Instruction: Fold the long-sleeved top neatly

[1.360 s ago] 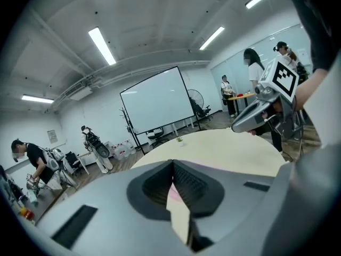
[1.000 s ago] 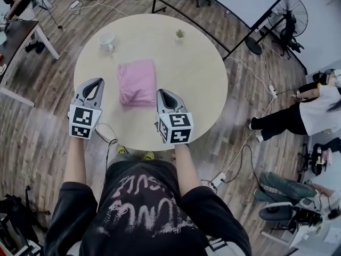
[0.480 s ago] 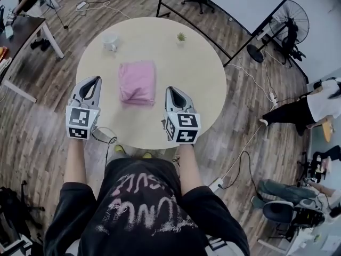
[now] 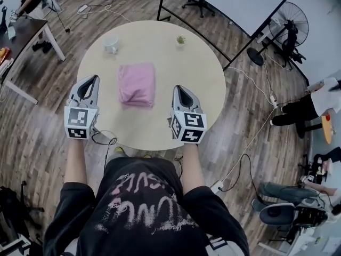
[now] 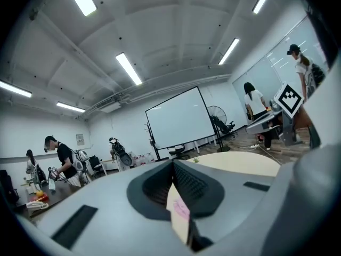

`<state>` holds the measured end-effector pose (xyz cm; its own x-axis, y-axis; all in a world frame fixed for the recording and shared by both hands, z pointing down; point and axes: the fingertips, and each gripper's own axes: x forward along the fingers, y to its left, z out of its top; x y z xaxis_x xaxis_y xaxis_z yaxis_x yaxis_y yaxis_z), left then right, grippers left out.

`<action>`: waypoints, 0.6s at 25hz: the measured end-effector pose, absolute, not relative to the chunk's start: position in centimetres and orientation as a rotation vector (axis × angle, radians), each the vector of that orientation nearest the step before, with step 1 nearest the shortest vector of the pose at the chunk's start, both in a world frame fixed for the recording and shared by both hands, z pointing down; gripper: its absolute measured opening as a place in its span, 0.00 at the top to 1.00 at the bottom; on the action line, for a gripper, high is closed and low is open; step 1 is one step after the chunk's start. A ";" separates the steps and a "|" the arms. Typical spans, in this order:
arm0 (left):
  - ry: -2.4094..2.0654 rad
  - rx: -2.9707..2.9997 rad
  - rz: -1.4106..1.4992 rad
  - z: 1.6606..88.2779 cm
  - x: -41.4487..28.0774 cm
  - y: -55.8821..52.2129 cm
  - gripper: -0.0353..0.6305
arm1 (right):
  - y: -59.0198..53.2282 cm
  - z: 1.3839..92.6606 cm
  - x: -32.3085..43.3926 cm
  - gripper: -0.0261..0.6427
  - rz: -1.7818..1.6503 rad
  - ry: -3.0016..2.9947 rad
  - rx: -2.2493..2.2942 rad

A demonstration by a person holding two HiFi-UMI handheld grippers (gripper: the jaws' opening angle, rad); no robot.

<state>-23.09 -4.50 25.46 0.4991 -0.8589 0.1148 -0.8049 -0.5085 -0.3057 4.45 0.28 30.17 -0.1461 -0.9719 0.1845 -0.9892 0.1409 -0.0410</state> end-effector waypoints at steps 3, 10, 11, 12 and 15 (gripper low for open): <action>1.441 -2.531 -0.347 25.2 -23.1 -4.7 0.93 | 0.2 29.7 5.5 0.95 0.213 -2.269 2.003; 1.473 -2.539 -0.313 25.2 -23.4 -5.3 0.93 | 0.1 28.9 6.9 0.96 0.180 -2.242 2.046; 1.478 -2.541 -0.311 25.2 -23.5 -5.3 0.93 | 0.1 28.9 7.0 0.96 0.177 -2.239 2.048; 1.483 -2.541 -0.308 25.3 -23.6 -5.4 0.93 | 0.1 28.8 7.1 0.96 0.173 -2.238 2.049; 1.492 -2.534 -0.304 25.2 -23.7 -5.6 0.93 | 0.0 28.6 7.5 0.96 0.163 -2.232 2.052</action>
<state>-23.73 -5.59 25.24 0.4737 -0.8769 0.0817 -0.8390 -0.4776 -0.2607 7.47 -0.02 28.59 -0.0835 -0.9853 0.1492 -0.9965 0.0833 -0.0077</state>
